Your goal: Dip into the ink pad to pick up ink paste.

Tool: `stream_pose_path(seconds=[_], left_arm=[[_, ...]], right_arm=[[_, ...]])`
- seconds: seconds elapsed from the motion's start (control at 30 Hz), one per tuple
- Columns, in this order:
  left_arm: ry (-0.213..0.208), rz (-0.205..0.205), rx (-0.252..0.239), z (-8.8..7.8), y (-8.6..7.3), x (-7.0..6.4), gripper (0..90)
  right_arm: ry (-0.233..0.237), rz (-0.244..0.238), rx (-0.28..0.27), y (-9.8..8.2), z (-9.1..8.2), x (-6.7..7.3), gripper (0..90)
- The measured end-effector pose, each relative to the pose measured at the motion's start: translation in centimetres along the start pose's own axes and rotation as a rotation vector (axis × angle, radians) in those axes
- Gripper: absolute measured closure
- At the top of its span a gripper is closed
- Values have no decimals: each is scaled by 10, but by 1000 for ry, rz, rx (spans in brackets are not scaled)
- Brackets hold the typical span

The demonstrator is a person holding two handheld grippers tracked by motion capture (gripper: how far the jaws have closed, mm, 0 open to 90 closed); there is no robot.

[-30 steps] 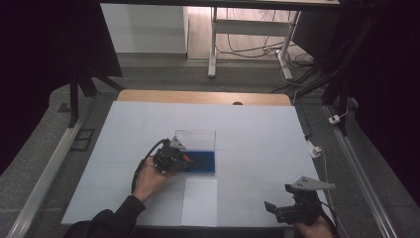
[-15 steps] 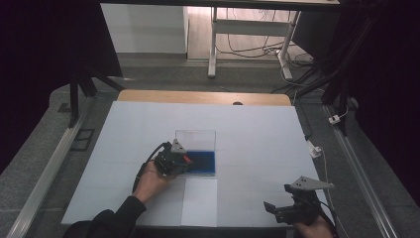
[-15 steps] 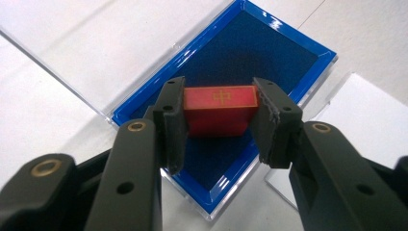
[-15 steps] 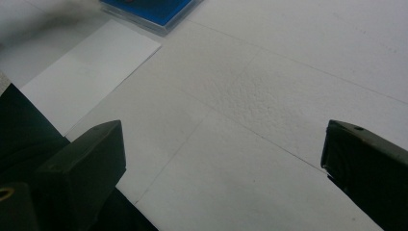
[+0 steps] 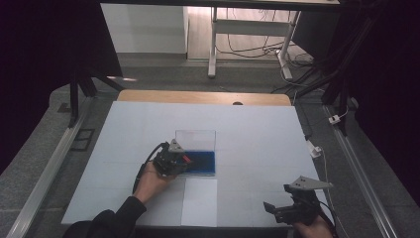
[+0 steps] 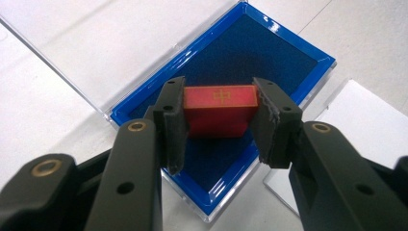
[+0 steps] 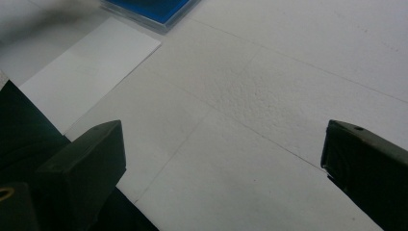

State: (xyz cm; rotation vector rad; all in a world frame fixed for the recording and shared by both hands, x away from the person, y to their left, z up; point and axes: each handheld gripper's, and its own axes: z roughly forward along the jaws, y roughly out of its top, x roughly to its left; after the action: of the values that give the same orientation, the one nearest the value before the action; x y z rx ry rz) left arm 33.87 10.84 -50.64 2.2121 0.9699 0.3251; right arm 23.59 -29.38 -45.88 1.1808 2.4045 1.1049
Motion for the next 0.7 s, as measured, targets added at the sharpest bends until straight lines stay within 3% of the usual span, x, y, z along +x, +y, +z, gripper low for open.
stream_pose_path(seconds=[0.13,0.3,0.5,0.7], left_arm=[[-7,-2,14,-1,2,2,587],[-51,-19,17,-2,6,9,584],[-49,-29,-43,-11,14,13,583],[-27,-29,-61,-16,20,16,583]], right_arm=[[0,-3,-2,0,0,0,17],[4,0,-5,0,-1,-1,17],[5,-9,0,0,0,0,17],[3,-11,4,0,0,0,17]])
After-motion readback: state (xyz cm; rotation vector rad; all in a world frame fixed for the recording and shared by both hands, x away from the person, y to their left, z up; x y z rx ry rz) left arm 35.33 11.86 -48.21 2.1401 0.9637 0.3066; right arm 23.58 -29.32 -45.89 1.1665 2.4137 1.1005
